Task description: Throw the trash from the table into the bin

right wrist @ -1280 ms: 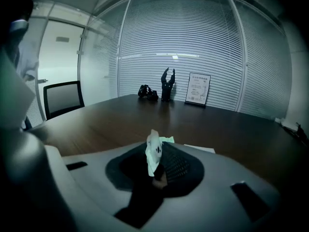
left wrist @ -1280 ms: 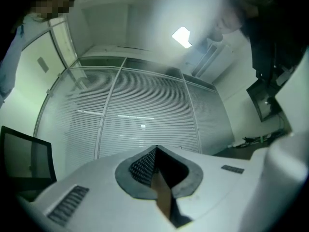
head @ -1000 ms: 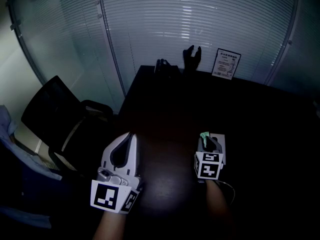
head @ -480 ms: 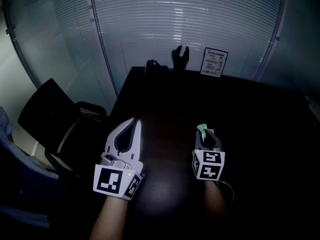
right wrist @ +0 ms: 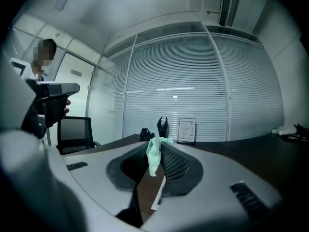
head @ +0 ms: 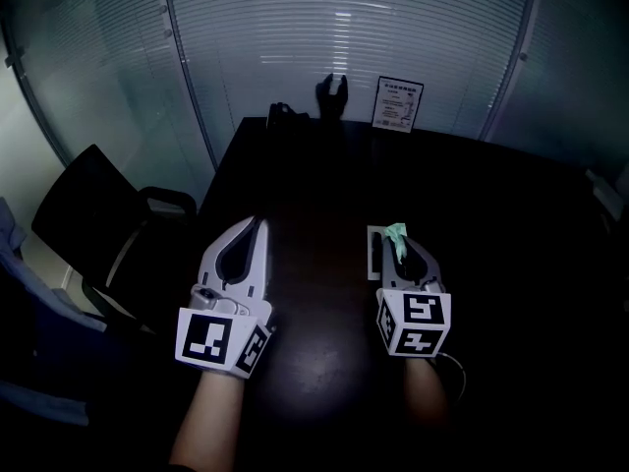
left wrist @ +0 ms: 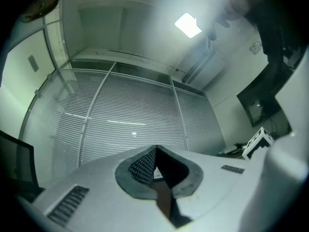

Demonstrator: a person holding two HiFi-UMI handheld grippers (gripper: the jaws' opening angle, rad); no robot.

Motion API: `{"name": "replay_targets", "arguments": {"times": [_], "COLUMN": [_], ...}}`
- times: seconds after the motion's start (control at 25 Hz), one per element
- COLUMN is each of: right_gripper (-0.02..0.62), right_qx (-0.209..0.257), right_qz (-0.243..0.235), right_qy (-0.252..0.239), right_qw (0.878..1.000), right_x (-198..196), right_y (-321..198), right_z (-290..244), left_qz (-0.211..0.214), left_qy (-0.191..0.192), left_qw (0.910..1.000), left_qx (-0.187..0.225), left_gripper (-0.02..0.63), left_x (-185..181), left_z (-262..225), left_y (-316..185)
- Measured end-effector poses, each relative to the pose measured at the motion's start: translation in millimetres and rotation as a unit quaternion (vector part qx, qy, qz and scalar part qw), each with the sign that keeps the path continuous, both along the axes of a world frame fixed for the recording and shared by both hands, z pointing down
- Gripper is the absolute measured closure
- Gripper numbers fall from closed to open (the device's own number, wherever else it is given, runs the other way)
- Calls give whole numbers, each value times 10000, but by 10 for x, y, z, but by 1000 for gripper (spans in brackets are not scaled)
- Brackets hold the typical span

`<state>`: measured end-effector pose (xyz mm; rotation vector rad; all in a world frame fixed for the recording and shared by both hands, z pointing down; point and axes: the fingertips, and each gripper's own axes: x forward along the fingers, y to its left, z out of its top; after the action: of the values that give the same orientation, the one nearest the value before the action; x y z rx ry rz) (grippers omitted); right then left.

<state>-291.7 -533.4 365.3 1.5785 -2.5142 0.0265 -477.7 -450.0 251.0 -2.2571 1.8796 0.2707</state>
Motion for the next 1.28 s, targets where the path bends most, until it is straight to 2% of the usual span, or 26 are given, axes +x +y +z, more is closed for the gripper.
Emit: {"name": "replay_targets", "arguments": {"times": [0.24,0.48,0.72,0.92,1.04,1.28], "right_gripper": [522,522,522,522,522,522], "right_qx": [479,909,1124,1295,1365,1450], "right_qz": [134,217,383,620,798,1285], "right_qy": [-45,-205,-264,-256,-259,-177], "right_qw": [9988,9954,9926,9893,9871,9809], "right_x": [719,1560,2215,2618,2818,3046], "right_y": [418,919,1264,1547,1749,2335], "right_z": [-383,-766,-1002,-1145,-1201,-1188], "left_qz": [24,46,263,480,747,1232], "left_qy": [-21,3,0,54,34,55], "left_qw": [9999,9998,9992,9985,9965,9916], "left_qx": [106,187,298,245,369,401], "left_gripper": [606,606,606,606,606,606], "left_x": [596,1388,2046,2448,2668,2876], "left_z": [-121,-235,-302,-408,-453,-390], "left_y": [281,622,851,970,1047,1421]}}
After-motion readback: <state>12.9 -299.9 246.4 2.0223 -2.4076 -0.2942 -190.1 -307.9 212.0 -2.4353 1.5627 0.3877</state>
